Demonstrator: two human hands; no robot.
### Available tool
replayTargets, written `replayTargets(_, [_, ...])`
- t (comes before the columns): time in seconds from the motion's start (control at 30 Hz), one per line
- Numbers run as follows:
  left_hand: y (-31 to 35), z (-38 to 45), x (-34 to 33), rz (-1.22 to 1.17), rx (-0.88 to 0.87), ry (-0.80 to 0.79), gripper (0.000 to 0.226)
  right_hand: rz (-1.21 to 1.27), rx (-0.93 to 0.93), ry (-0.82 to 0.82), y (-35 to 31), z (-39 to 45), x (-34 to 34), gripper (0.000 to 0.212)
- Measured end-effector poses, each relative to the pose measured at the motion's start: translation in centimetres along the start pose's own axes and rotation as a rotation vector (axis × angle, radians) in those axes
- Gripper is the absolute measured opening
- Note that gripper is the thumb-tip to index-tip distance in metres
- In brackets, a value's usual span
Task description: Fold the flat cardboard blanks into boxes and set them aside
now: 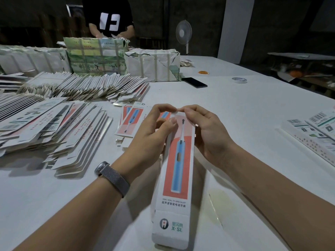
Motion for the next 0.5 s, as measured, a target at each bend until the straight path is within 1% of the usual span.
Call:
replayTargets(0.13, [-0.01,-0.02,-0.05,-0.007,-0.006,-0.013,0.013,0.004,0.039,-0.002,0.11,0.03,0.08,0.035])
replayTargets(0.17, [0.01,-0.02,-0.07,-0.014,-0.009,-0.009,0.013,0.009,0.045,0.001,0.13,0.04,-0.01,0.032])
replayTargets(0.23, [0.02,-0.03,-0.09,-0.023,-0.018,0.009,0.013,0.024,0.059,0.008,0.19,0.07,-0.09,0.019])
replayTargets(0.4, [0.12,0.1,0.08,-0.066,-0.062,0.089,0.013,-0.028,0.118,-0.041,0.64,-0.09,-0.08,0.021])
replayTargets(0.5, [0.2,0.1,0.07,-0.083,-0.076,0.113,0.013,-0.015,0.136,-0.042,0.57,-0.35,-0.12,0.017])
Point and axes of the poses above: each hand's wrist, its own z-axis towards the middle knuckle, its own x-axis out of the back of the hand, y = z × x, the point moved 2 cm from there along z, towards the middle knuckle, and after that the axes turned 9 degrees about y, right-handed, at the moved point
